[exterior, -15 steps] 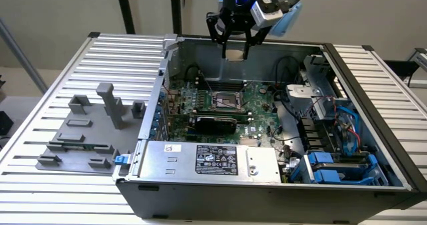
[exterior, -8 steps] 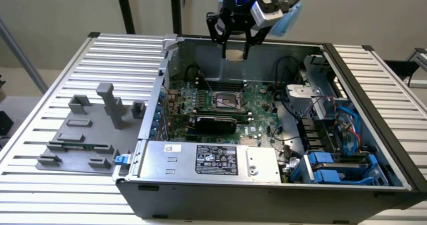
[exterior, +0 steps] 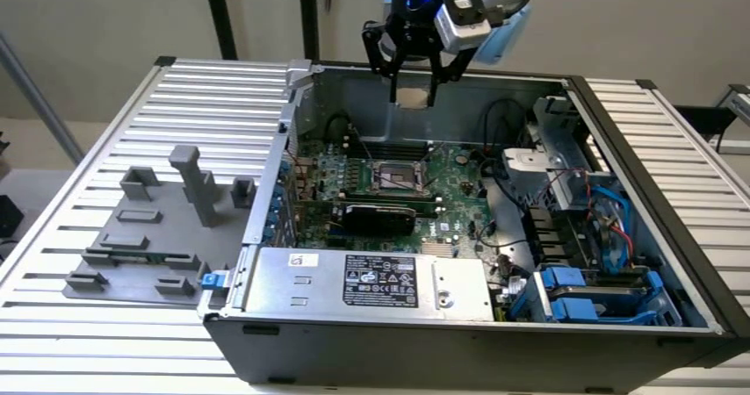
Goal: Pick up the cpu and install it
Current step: 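Place the cpu into insertion slot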
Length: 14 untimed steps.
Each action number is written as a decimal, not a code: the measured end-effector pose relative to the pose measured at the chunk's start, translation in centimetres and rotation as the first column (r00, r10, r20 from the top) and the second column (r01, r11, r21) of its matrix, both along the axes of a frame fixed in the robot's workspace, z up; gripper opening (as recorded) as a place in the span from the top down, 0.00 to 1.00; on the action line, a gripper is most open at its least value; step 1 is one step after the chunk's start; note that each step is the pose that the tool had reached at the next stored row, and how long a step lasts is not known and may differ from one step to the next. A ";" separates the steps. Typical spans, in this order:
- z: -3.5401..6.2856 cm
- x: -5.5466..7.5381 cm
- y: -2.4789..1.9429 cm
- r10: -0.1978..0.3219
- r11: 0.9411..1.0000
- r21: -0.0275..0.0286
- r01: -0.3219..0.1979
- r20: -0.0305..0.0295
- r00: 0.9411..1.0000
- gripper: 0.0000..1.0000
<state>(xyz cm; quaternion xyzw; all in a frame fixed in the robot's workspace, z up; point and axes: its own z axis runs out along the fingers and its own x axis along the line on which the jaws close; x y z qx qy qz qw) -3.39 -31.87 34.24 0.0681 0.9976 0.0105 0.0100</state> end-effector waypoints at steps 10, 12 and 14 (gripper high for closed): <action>-0.31 0.0 0.00 -0.182 0.983 0.000 0.182 0.000 0.983 0.45; -0.38 0.0 0.00 -0.217 0.976 0.000 0.217 0.000 0.976 0.45; -0.44 0.0 0.00 -0.253 0.967 0.000 0.253 0.000 0.967 0.45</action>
